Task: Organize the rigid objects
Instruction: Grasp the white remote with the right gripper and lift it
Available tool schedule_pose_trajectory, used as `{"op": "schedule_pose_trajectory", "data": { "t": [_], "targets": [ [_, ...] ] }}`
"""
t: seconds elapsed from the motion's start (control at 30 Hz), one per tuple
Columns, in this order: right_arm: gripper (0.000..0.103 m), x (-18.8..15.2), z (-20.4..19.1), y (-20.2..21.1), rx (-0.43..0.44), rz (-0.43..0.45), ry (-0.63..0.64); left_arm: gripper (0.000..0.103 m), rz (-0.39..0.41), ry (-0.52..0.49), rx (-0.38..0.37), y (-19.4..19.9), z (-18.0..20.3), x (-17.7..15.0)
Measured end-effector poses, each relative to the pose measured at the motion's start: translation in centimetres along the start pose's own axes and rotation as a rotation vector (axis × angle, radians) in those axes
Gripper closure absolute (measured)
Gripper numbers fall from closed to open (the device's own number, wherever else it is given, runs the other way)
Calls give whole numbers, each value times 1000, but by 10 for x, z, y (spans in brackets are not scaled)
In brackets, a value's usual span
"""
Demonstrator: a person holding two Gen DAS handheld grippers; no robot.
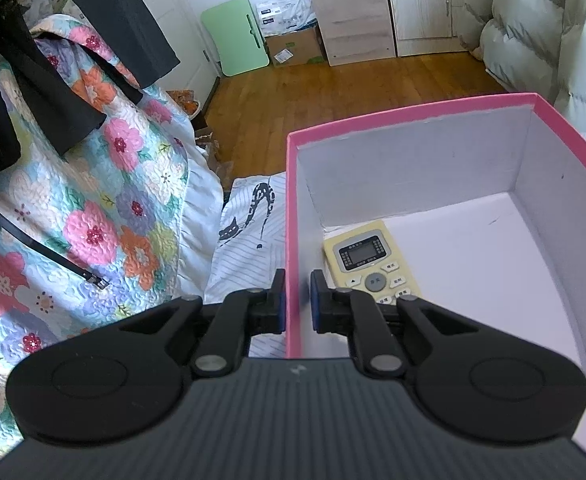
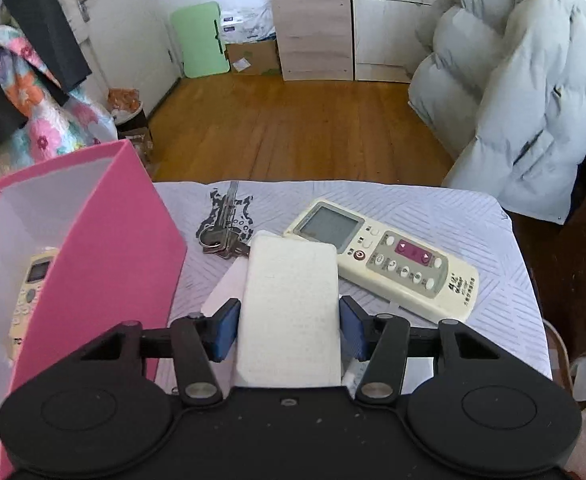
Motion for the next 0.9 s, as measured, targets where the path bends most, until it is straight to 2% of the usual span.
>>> {"op": "schedule_pose_trajectory", "data": {
  "t": [0.13, 0.33, 0.43, 0.57, 0.67, 0.7, 0.9],
  "targets": [
    [45, -11, 2, 22, -24, 20, -5, 93, -3, 36, -32, -1, -5, 2],
    [45, -24, 6, 67, 37, 121, -44, 94, -7, 47, -42, -2, -9, 2],
    [46, -28, 2, 93, 43, 182, -23, 94, -11, 70, -62, -2, -12, 2],
    [49, -35, -8, 118, 38, 200, 15, 94, -17, 91, -86, -3, -16, 3],
    [55, -37, -16, 137, 53, 249, 28, 94, -17, 83, -81, -3, -16, 3],
    [81, -36, -19, 144, 55, 268, 40, 94, -16, 80, -78, -3, -15, 3],
    [83, -25, -26, 154, 86, 273, 41, 94, -18, 96, -92, -3, -13, 2]
  ]
}}
Point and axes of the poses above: each gripper's, at about its wrist camera, not at the fingertips, and y roughly against the way its jaws point, z to its right, x to its top, the point moved 1 cm from there along -y, roughly the way its jaws point, and after that the axes turned 9 degrees about y, right-handed, at the moved point
